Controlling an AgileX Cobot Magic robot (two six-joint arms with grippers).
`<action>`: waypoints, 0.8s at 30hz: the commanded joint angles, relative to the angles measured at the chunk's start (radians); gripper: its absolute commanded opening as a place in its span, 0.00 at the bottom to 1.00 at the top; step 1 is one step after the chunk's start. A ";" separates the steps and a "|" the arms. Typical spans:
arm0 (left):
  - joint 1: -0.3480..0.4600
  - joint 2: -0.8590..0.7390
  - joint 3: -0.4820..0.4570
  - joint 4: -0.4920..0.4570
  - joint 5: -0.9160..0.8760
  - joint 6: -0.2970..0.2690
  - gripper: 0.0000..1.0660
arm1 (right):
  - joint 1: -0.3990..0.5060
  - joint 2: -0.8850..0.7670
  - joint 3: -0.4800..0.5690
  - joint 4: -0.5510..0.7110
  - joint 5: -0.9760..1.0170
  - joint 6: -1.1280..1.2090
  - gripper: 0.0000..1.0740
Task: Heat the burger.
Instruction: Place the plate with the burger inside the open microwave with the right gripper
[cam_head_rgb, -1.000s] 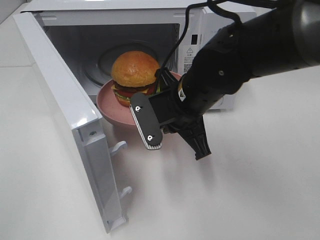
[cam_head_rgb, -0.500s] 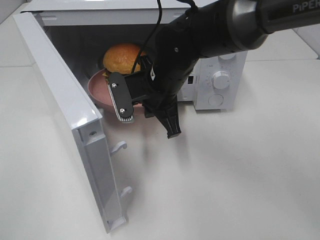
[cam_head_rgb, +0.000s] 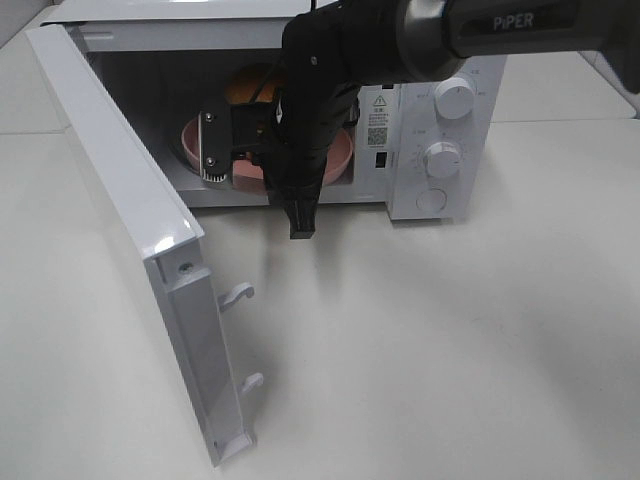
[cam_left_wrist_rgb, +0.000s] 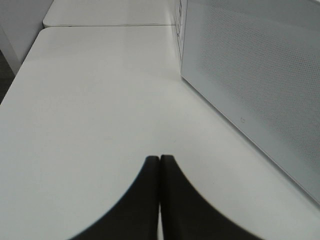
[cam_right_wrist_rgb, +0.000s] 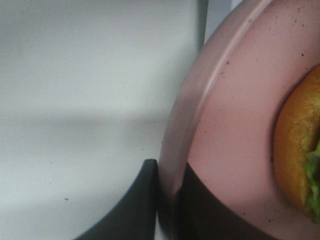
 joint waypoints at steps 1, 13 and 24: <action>0.000 -0.020 0.002 0.002 -0.014 0.000 0.00 | -0.006 0.020 -0.030 0.002 0.003 0.036 0.00; 0.000 -0.020 0.002 0.002 -0.014 0.000 0.00 | -0.003 0.033 -0.039 0.001 -0.008 0.146 0.06; 0.000 -0.020 0.002 0.002 -0.014 0.000 0.00 | -0.003 0.027 -0.039 0.001 -0.007 0.231 0.45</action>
